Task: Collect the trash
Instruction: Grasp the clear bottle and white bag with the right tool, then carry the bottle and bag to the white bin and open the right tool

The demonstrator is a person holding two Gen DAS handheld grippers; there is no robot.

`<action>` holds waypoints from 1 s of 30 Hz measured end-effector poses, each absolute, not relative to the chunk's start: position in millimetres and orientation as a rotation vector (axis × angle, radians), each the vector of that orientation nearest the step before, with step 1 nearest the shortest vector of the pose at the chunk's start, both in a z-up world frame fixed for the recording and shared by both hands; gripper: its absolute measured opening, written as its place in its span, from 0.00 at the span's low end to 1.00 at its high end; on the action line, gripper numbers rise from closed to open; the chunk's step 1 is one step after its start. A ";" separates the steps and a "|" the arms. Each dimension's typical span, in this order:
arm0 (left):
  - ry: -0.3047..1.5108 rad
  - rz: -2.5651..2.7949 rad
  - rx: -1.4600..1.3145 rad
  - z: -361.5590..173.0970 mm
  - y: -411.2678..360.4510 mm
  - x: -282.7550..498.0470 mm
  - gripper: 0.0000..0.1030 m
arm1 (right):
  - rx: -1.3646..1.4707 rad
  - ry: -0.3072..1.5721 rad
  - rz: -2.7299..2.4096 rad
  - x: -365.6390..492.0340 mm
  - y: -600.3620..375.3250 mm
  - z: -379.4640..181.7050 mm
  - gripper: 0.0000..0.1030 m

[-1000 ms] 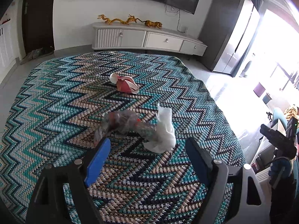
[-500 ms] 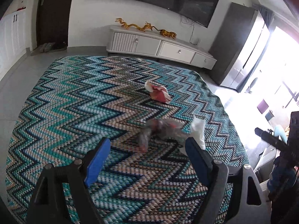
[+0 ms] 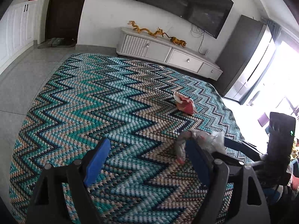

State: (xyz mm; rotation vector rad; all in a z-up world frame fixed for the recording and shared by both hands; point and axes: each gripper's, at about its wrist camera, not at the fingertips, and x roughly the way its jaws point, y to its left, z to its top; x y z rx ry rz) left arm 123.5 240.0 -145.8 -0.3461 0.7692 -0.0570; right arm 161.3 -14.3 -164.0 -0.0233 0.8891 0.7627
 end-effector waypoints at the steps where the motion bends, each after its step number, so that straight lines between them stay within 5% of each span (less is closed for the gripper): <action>1: 0.767 -0.059 -0.351 -147.5 242.3 123.5 0.81 | -0.016 0.893 0.757 161.7 -11.7 -163.9 0.85; 6: 0.764 -0.064 -0.375 -153.8 250.0 124.1 0.81 | 0.019 0.909 0.704 171.4 -1.9 -171.6 0.85; 13: 0.763 -0.070 -0.377 -157.5 252.7 123.7 0.81 | 0.016 0.932 0.656 182.8 -8.2 -183.7 0.19; 15: 0.765 -0.070 -0.374 -157.9 251.9 123.6 0.81 | 0.006 0.930 0.665 182.4 -8.2 -182.3 0.08; 30: 0.765 -0.091 -0.329 -145.8 222.4 115.9 0.81 | 0.089 0.852 0.681 153.6 -63.1 -143.3 0.04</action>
